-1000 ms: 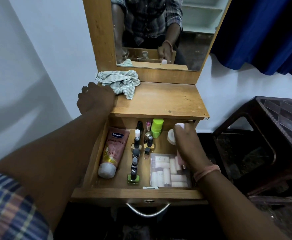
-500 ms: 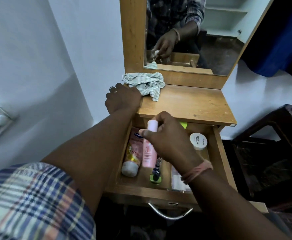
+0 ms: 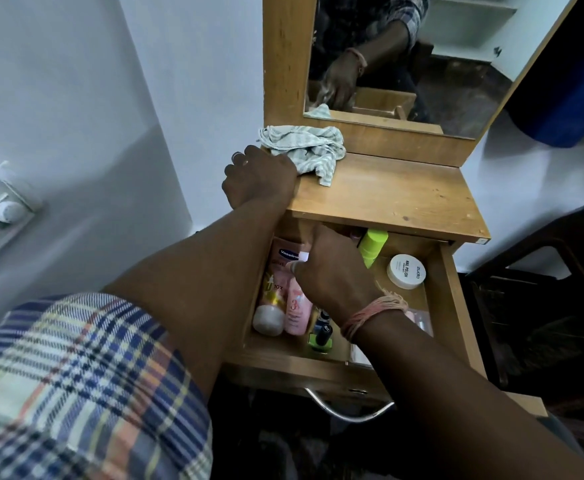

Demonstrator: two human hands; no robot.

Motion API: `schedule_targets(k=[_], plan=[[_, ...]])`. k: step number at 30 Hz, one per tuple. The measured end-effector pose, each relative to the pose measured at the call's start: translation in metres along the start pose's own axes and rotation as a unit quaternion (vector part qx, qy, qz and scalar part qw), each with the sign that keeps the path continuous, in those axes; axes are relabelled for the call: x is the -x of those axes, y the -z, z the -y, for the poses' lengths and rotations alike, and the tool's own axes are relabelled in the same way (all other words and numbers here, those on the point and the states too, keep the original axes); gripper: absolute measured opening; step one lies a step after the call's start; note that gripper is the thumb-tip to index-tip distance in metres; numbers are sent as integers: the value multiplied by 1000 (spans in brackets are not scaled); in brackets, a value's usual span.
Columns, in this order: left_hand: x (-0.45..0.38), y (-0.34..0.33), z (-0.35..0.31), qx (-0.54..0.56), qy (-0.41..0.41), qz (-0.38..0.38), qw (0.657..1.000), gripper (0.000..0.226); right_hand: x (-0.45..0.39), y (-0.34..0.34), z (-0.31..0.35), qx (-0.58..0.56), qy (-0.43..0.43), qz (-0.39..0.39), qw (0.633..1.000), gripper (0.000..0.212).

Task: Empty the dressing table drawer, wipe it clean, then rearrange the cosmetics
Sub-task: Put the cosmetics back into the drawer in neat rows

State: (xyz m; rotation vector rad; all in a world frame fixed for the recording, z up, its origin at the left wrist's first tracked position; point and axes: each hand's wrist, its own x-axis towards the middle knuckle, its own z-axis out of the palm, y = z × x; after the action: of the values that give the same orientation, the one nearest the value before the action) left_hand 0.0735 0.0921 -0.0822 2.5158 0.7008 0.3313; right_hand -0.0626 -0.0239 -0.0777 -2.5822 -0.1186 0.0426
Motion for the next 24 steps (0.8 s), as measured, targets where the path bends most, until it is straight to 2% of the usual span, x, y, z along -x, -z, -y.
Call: schedule_targets(k=[4, 12, 24], plan=[[0, -1, 0, -1, -2, -2, 1000, 57, 5, 0, 5, 33, 9, -10, 999, 23], [-2, -2, -1, -2, 0, -4, 1000, 57, 3, 2, 5, 48, 4, -16, 999, 16], [-3, -4, 0, -5, 2, -7, 1000, 56, -9, 0, -15, -51, -12, -48, 997, 29]])
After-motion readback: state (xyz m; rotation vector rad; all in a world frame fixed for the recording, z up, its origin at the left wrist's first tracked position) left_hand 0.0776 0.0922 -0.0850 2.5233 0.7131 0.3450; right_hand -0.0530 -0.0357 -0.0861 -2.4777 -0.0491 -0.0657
